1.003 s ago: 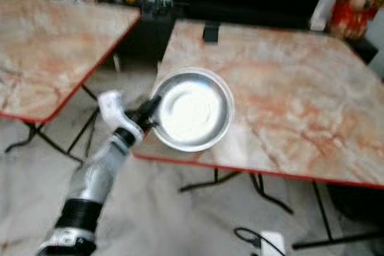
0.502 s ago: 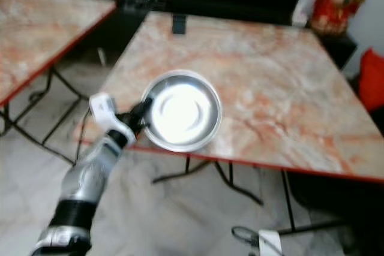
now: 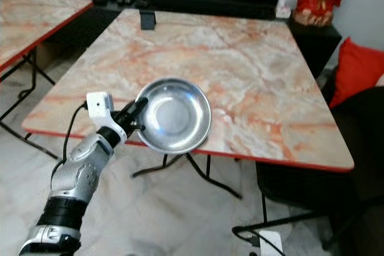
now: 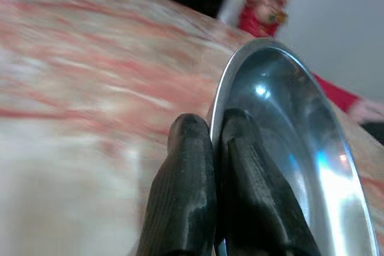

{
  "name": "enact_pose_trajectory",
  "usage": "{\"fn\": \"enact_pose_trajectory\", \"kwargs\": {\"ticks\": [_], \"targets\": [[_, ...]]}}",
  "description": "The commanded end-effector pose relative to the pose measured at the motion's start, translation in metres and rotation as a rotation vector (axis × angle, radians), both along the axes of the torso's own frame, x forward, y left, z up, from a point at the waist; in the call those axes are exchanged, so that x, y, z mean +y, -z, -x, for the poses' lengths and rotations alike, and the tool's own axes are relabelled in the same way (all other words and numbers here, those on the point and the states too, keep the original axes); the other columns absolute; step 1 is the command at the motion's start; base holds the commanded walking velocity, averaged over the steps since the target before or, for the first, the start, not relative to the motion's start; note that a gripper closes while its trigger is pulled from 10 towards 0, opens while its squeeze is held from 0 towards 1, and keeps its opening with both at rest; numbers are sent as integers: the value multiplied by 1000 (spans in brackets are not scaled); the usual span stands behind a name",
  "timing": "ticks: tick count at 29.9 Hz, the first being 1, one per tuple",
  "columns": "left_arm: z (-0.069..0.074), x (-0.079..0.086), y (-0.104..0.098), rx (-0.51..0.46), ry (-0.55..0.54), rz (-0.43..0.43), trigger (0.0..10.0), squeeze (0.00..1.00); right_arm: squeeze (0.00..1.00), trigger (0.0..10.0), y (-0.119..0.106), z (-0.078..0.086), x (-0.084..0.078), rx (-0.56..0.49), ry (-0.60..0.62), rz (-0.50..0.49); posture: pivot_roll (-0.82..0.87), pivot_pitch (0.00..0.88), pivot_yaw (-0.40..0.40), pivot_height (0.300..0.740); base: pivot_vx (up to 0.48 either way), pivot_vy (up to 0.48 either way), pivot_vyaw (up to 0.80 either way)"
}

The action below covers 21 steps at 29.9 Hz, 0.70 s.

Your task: Setting the table

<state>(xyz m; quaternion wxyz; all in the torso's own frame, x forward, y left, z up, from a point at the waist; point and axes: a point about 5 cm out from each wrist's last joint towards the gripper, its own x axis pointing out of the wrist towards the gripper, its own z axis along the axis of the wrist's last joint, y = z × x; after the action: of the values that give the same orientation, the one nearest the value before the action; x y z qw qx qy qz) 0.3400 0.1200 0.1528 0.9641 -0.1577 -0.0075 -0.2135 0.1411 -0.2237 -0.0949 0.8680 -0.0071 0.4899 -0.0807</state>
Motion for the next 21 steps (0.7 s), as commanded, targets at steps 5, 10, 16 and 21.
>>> {"fn": "enact_pose_trajectory", "kwargs": {"ticks": [5,10,16,21], "targets": [[-2,6,-18,-57,40,-55,10000,0,0,10000,-2,-3,-3,-12,6,3,127,0,-65,707,0,0,0],[-4,12,-17,-45,20,-39,10000,0,0,10000,-2,-4,-3,-21,20,-3,124,0,-67,707,0,0,0],[-6,10,-13,11,-25,97,10000,0,0,10000,-3,-4,-4,-40,41,-13,125,0,-70,707,0,0,0],[-4,1,-11,17,-6,112,10000,0,0,10000,-3,-4,-4,-40,38,-13,125,0,-71,707,0,0,0]]}}
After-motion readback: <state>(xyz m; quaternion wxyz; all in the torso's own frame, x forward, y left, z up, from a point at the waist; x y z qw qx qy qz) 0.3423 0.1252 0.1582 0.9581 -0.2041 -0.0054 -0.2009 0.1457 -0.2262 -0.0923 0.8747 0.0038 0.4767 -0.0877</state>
